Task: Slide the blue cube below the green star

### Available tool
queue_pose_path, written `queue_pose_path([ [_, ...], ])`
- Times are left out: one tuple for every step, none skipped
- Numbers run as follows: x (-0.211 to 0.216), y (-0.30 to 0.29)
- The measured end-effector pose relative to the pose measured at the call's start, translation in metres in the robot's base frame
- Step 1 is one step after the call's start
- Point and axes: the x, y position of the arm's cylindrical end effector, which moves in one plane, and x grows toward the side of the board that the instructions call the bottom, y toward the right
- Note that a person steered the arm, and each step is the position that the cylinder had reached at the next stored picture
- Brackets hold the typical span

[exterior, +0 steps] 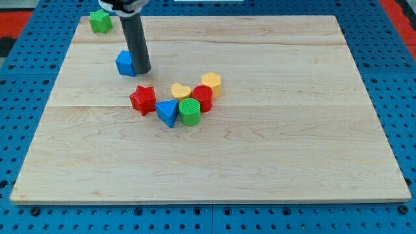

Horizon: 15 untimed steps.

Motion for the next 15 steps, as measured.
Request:
queue_pose_path([
  [-0.006,-0.019],
  [-0.007,-0.036],
  [-0.007,-0.047],
  [-0.016,-0.063],
  [-0.029,-0.084],
  [-0.040,-0.098],
  [-0.041,-0.096],
  [-0.024,-0.094],
  [-0.009,-0.115],
  [-0.009,-0.161],
  [-0.010,-0.171],
  [-0.029,-0.169],
  [-0.049,-0.169],
  [-0.061,-0.168],
  [-0.041,-0.168],
])
